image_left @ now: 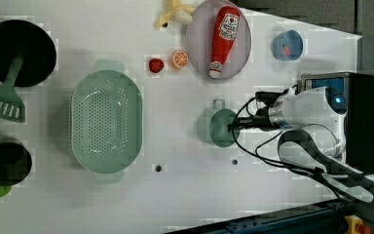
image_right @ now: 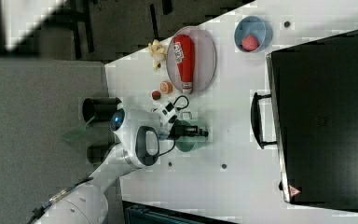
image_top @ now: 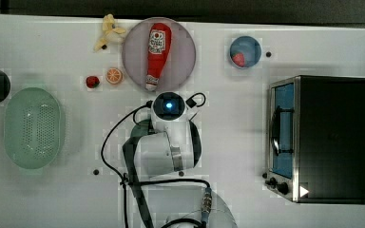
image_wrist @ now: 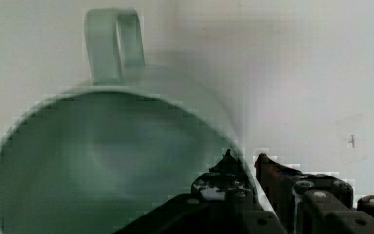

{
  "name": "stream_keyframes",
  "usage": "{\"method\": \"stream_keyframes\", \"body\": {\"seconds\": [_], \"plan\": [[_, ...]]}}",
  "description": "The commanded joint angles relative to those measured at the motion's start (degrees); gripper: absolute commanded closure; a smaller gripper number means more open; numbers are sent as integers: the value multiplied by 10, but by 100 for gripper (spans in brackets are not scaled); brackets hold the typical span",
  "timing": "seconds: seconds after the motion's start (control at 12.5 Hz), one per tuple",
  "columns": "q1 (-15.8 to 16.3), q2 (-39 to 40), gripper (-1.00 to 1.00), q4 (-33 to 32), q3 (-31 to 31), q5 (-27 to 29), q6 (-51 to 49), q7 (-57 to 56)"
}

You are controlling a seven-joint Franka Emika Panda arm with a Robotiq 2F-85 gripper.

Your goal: Drag mug left to right.

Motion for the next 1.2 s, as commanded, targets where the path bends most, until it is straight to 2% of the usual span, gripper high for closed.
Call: {"method": "stream_keyframes", "body": {"seconds": [0.08,0.56,0.88,1.2], "plan": [[-16,-19,65,5,-28,2,-5,-63],[-26,-23,65,7,-61,-6,-10,-72],[-26,-24,65,10,-83,-6,-12,-153],[-27,-24,65,16,-118,-6,-10,-159]]}}
